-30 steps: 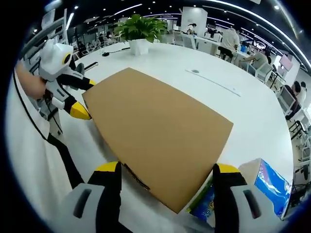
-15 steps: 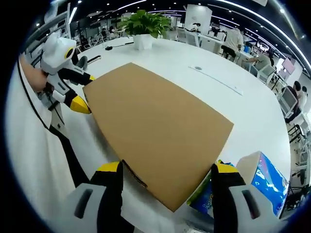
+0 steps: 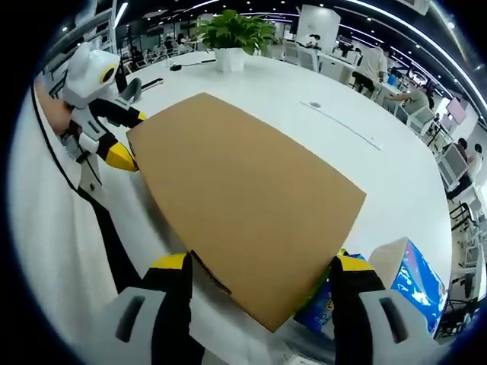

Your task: Operate the shoe box by opening the lid, removing the specified soft item, and placing it in the target area until the item is outside and the box remains undamaged.

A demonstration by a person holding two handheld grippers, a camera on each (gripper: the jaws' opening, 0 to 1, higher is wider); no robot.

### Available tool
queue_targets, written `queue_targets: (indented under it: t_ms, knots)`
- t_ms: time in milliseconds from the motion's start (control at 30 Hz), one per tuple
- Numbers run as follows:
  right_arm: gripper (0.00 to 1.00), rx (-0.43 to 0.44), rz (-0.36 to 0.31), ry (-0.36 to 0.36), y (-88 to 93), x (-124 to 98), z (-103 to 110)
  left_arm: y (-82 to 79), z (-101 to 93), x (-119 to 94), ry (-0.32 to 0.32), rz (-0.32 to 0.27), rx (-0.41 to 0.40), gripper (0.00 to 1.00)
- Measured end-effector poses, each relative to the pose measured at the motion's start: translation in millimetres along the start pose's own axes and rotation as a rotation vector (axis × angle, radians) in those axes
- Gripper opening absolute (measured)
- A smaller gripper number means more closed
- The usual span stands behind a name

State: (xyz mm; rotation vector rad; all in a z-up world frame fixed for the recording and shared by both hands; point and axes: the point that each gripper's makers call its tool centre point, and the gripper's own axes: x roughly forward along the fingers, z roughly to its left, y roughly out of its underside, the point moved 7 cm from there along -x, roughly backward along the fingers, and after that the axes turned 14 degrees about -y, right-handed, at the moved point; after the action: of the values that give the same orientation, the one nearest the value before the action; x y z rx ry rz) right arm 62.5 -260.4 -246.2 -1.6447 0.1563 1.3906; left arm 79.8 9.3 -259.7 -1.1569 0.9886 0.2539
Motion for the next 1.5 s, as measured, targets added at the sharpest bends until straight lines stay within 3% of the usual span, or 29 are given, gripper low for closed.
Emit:
queue_targets:
  t_ms: [1500]
  knots:
    - [0.76,0.017,0.019,0.006,15.5,-10.3,10.3,6.1,-10.0,-7.3,0.041,0.041,0.026,0.53]
